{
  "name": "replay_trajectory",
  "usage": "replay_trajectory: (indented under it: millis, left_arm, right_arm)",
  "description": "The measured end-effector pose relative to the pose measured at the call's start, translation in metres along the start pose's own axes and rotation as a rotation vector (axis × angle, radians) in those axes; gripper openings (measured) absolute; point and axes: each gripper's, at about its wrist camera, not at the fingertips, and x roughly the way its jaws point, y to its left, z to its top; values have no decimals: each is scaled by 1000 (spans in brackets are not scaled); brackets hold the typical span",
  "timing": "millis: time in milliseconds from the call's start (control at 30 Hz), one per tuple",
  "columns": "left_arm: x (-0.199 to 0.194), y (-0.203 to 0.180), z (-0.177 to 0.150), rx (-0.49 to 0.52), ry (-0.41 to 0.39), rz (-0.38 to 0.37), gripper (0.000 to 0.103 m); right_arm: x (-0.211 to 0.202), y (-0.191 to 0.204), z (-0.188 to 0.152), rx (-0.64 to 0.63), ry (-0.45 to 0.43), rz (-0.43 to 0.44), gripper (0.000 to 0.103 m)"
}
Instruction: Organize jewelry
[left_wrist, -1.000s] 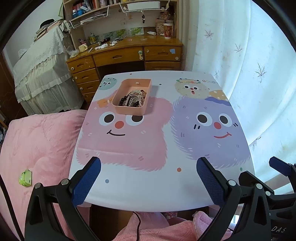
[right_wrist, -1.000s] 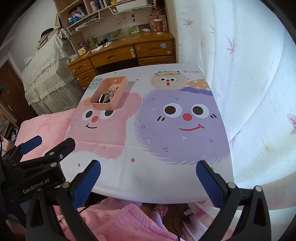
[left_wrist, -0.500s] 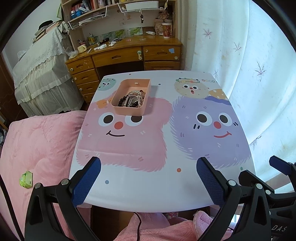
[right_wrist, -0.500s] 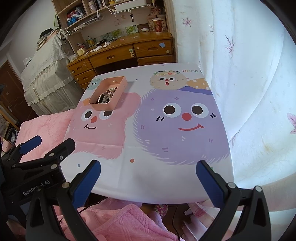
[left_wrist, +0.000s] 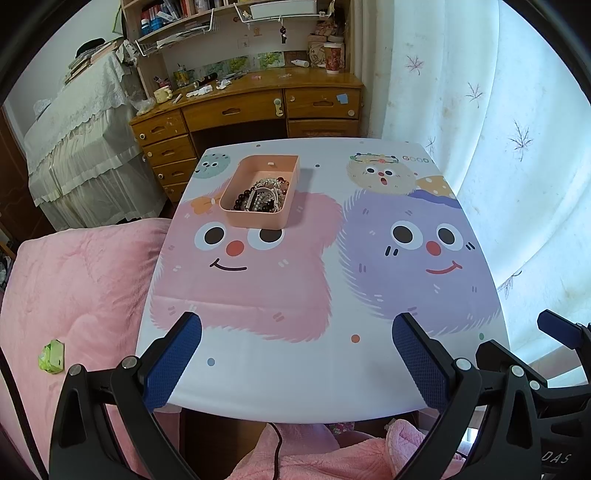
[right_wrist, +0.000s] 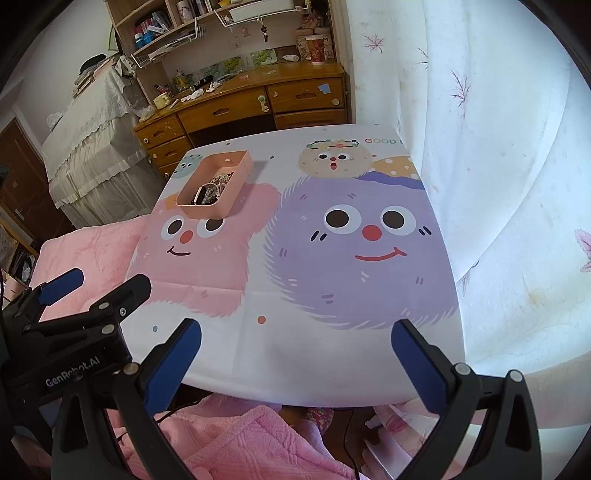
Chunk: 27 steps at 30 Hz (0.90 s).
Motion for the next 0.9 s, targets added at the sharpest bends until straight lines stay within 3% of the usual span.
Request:
replay_trajectory:
  millis: [900]
  left_arm:
    - [1, -3, -6, 5, 7, -1, 102]
  right_arm:
    - [-1, 0, -1, 1, -1, -2, 103]
